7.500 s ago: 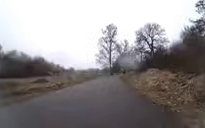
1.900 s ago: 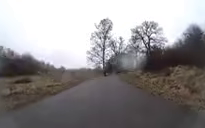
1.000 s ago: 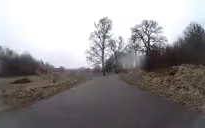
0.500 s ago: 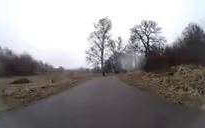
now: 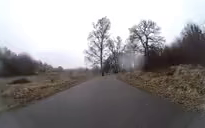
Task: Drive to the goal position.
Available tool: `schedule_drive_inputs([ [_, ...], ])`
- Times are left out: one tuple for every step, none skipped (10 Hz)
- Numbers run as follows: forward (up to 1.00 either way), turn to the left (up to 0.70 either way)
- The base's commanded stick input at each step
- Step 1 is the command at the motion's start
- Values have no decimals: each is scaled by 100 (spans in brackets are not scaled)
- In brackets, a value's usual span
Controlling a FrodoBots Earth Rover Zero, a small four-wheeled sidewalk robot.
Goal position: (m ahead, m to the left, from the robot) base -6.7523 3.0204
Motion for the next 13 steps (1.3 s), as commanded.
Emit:
schedule_drive_inputs([
  [0, -69],
  [0, -69],
  [0, -69],
  [0, -69],
  [0, -69],
  [0, -69],
  [0, -69],
  [0, -69],
  [0, -69],
  [0, -69],
  [0, -69],
  [0, -69],
  [0, -69],
])
